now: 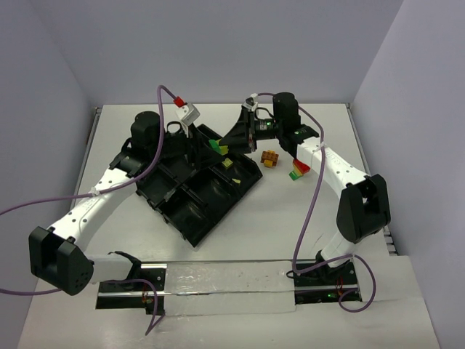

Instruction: Sort the legos into containers by color

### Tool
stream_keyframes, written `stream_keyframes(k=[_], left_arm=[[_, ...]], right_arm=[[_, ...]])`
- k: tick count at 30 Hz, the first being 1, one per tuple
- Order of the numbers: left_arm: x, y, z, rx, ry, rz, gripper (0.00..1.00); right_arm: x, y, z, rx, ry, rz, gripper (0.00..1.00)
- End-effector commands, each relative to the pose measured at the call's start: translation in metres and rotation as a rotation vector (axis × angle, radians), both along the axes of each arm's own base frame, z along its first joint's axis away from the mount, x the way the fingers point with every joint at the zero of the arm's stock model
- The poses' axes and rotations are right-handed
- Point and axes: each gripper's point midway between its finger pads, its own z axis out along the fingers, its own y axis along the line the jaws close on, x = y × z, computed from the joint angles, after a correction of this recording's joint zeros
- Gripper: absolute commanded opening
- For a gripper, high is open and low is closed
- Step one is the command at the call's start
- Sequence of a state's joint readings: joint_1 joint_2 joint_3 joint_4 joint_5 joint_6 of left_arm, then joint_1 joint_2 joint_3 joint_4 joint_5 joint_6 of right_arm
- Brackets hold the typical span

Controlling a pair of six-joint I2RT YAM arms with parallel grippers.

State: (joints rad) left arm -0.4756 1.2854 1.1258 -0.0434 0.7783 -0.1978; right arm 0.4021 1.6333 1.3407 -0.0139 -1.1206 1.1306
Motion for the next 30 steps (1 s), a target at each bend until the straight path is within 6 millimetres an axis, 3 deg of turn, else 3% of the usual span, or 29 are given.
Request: stream_keyframes(k=[1, 7, 12, 15, 18, 30], left_arm=[[0.002, -0.007, 0.026, -0.047, -0.065, -0.021, 0.83], [0.003, -0.008, 0.026, -0.046, -0.07, -0.021, 0.46], [0.002, -0.007, 0.026, -0.044, -0.072, -0.02, 0.37], [0.001, -0.007, 0.025, -0.04, -0.071, -0.02, 0.14], [0.0, -0.005, 0.02, -0.022, -0.052, -0.019, 0.0], [-0.007, 0.001, 0.01, 0.032, -0.053, -0.028, 0.0]], right_arm=[[-0.003, 0.004, 0.004, 0.012, -0.049, 0.019, 0.0], [-0.003, 0.005, 0.004, 0.012, -0.041, 0.019, 0.0], [-0.003, 0.005, 0.001, 0.009, -0.037, 0.02, 0.0], [-0.002, 0.005, 0.0, 0.007, -0.036, 0.019, 0.0], [0.003, 0.001, -0.003, -0.001, -0.032, -0.009, 0.0], [0.03, -0.034, -0.008, -0.033, -0.022, -0.17, 0.0]])
